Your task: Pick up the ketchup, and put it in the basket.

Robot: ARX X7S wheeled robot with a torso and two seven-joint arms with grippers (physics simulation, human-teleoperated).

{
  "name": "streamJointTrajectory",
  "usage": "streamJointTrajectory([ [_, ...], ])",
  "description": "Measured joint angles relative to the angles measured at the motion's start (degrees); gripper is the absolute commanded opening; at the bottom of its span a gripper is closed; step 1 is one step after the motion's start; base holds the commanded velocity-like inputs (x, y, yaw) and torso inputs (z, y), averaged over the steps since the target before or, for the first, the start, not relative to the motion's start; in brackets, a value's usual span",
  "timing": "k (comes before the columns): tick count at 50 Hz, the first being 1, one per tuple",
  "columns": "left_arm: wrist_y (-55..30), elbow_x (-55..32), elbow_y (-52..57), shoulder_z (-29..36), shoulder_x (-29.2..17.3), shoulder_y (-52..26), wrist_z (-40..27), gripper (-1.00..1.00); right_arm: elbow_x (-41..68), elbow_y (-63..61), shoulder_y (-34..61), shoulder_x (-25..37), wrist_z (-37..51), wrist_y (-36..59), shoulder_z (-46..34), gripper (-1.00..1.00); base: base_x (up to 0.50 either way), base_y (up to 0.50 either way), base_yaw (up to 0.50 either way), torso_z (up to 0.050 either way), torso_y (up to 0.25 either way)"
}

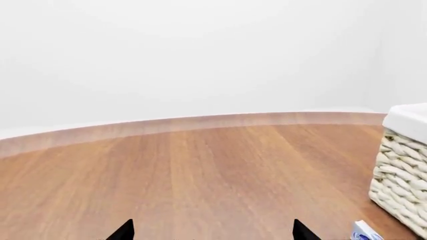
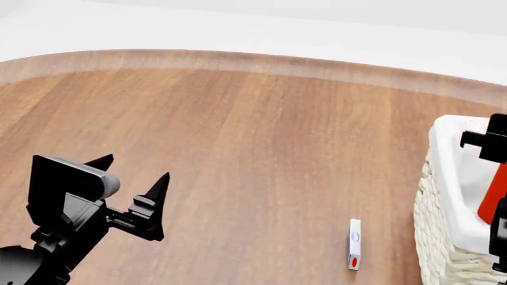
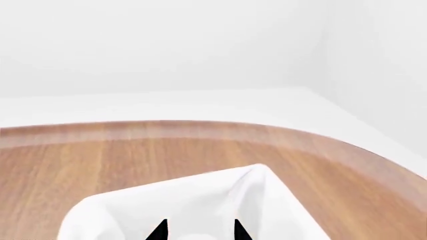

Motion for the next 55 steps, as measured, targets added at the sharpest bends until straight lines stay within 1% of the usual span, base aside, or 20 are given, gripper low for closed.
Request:
streamJointTrajectory([
  [10, -0.2, -0.4, 0.2, 0.0, -0.2, 0.1, -0.2, 1.00, -0.1, 0.0, -0.4, 0.0, -0.1, 0.3, 0.5, -1.00, 0.00, 0.00, 0.00, 0.000, 0.000],
  [11, -0.3, -0.4, 0.2, 0.0, -0.2, 0.1, -0.3, 1.00, -0.1, 0.0, -0.4, 0.0, -0.1, 0.4, 0.6, 1.00, 0.00, 0.00, 0.00, 0.000, 0.000],
  [33, -0.3, -1.1, 0.3, 0.0, -0.6, 0.5, -0.7, 1.00, -1.0, -0.7, -0.3, 0.0, -0.7, 0.0, 1.2, 1.00, 0.00, 0.00, 0.00, 0.000, 0.000],
  [44, 0.4, -1.2, 1.4, -0.9, -0.4, 1.0, -2.7, 1.00, 0.2, -1.0, -0.7, -0.6, -2.3, -4.3, 3.1, 1.00, 0.00, 0.00, 0.00, 0.000, 0.000],
  [47, 0.5, -1.1, 1.9, -1.2, -0.3, 1.3, -3.6, 1.00, 0.9, -4.6, -2.6, -1.1, -2.7, -4.0, 3.8, 1.00, 0.00, 0.00, 0.00, 0.000, 0.000],
  [55, 1.2, 0.2, 3.4, -2.2, 0.3, 1.8, -7.8, 1.00, 3.4, -23.3, -11.4, -2.9, -2.6, 2.6, 5.8, 1.00, 0.00, 0.00, 0.00, 0.000, 0.000],
])
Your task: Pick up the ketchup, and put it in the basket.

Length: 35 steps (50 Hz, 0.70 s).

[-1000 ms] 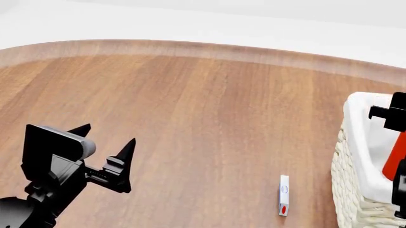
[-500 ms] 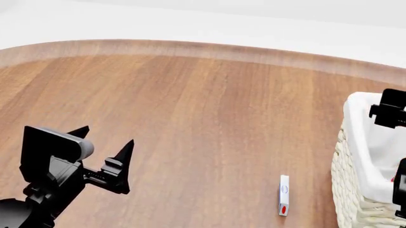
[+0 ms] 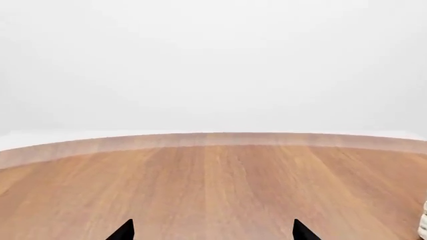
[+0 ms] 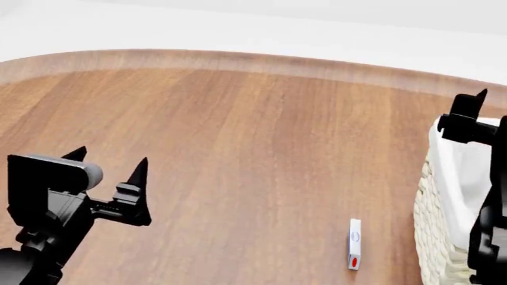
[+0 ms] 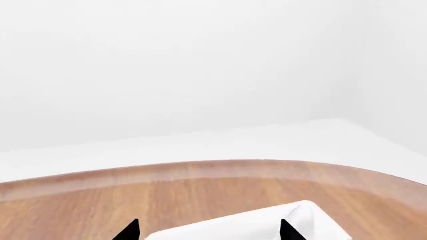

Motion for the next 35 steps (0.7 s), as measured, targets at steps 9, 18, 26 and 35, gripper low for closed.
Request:
streamJointTrajectory([
  [9, 1.3, 1.6, 2.1, -1.1, 0.5, 0.9, -4.7, 1.00, 2.7, -19.1, -9.5, -2.5, 0.6, 6.4, 1.6, 1.00, 0.00, 0.00, 0.00, 0.000, 0.000],
  [18, 2.7, 3.1, 5.2, -1.9, 0.7, 2.7, -8.6, 1.00, 4.2, -34.9, -18.5, -5.0, 1.7, 9.2, 2.2, 1.00, 0.00, 0.00, 0.00, 0.000, 0.000],
  [26, 4.5, 4.3, 7.6, -2.1, 1.0, 4.8, -11.0, 1.00, 4.8, -46.1, -25.8, -7.1, 3.0, 9.0, 2.3, 1.00, 0.00, 0.00, 0.00, 0.000, 0.000],
  [35, 7.1, 6.2, 11.0, -1.8, 0.8, 7.9, -13.3, 1.00, 4.6, -56.5, -33.2, -9.1, 4.4, 8.0, 1.5, 1.00, 0.00, 0.00, 0.00, 0.000, 0.000],
])
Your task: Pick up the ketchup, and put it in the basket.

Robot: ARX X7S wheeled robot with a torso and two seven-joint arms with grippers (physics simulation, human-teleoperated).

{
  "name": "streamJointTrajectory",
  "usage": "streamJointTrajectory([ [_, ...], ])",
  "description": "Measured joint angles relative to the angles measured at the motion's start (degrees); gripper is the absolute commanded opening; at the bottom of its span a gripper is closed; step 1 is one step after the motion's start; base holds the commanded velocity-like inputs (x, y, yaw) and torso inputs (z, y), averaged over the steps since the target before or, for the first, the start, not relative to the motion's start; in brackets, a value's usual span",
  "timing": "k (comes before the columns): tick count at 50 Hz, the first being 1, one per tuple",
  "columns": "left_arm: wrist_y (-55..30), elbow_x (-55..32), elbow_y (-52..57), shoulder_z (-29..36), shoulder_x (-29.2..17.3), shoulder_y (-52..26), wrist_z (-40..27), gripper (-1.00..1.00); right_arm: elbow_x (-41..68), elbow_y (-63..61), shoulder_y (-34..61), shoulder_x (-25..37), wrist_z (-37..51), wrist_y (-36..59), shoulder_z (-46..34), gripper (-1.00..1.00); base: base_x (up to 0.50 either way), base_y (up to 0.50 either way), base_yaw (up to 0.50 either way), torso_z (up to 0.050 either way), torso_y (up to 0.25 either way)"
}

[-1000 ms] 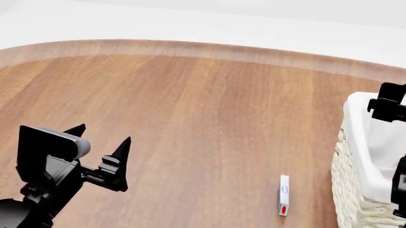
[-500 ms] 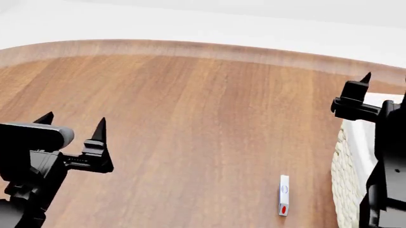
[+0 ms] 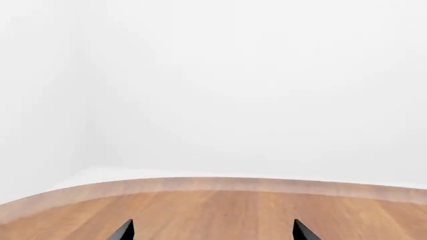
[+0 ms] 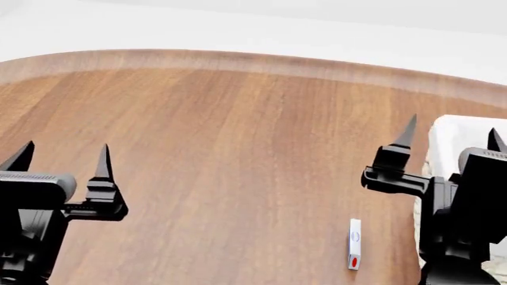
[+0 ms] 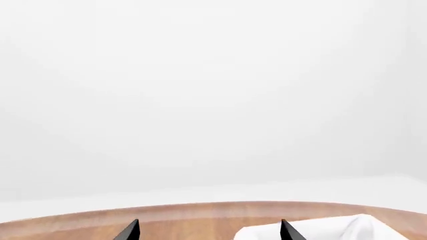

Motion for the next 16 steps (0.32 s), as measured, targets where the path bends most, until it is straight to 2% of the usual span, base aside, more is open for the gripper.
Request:
streamJointTrajectory([
  [16, 1.7, 0.4, 9.0, -0.4, -0.3, 6.8, -3.5, 1.00, -2.7, -11.4, -10.9, -2.4, 2.4, -5.3, -3.5, 1.00, 0.00, 0.00, 0.00, 0.000, 0.000],
])
